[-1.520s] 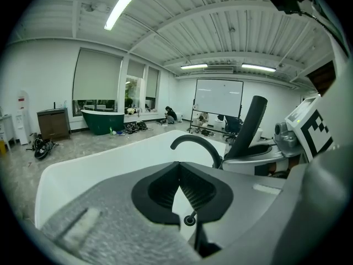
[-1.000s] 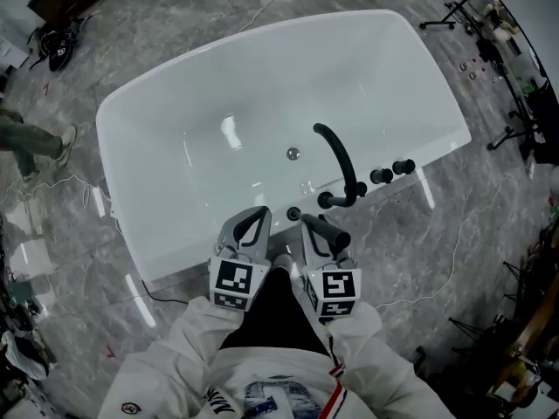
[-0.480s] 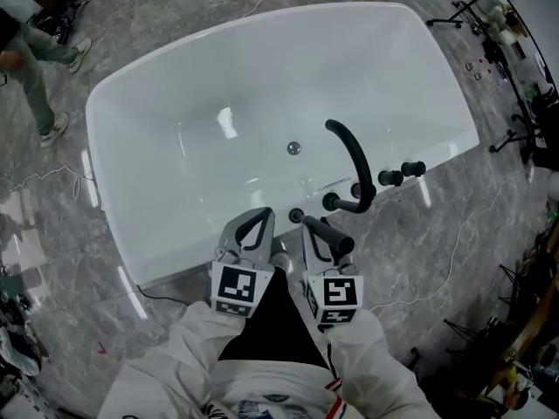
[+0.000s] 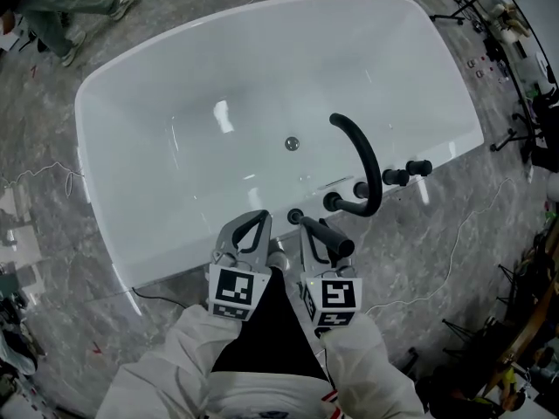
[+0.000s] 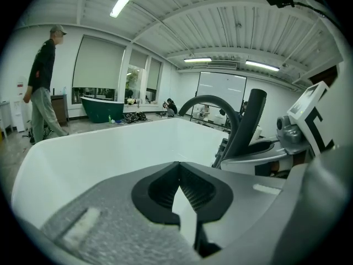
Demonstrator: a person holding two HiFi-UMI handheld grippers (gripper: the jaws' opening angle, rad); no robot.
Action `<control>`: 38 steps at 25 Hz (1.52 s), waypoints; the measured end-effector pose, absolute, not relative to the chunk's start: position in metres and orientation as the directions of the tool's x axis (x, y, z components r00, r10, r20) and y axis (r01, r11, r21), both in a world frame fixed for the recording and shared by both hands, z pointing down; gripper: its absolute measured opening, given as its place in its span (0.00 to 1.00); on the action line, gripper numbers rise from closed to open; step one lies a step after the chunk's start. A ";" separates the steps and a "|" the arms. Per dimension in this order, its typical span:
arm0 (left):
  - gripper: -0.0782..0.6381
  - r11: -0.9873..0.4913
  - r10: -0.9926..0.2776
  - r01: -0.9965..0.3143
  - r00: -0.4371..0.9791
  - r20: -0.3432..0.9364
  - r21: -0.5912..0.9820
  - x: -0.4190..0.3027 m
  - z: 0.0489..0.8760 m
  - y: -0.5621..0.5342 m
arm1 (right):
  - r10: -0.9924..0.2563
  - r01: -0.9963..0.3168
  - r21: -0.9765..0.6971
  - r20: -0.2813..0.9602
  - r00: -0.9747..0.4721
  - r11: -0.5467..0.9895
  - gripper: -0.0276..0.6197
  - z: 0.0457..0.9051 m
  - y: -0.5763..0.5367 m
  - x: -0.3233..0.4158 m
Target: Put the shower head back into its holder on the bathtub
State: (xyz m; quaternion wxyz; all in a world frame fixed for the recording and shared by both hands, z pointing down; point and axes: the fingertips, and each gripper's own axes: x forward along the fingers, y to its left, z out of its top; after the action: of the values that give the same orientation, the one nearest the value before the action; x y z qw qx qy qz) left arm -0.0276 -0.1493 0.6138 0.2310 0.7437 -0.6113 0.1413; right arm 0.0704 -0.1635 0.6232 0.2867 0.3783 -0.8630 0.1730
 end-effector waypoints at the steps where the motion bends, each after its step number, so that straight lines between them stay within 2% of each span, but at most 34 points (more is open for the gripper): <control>1: 0.11 -0.146 -0.842 -0.974 0.214 0.495 0.172 -0.027 0.617 -0.149 | -0.552 -0.753 -0.083 0.629 -0.547 0.652 0.25 0.627 -0.163 0.071; 38: 0.11 -0.134 -0.824 -0.971 0.220 0.522 0.197 -0.033 0.674 -0.143 | -0.510 -0.752 -0.049 0.705 -0.493 0.658 0.26 0.706 -0.159 0.068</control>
State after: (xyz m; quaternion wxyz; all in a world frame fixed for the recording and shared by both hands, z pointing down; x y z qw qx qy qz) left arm -0.0332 -0.1427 0.6738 0.2526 0.7389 -0.6075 0.1453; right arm 0.0680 -0.1594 0.7064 0.3382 0.3733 -0.8453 0.1782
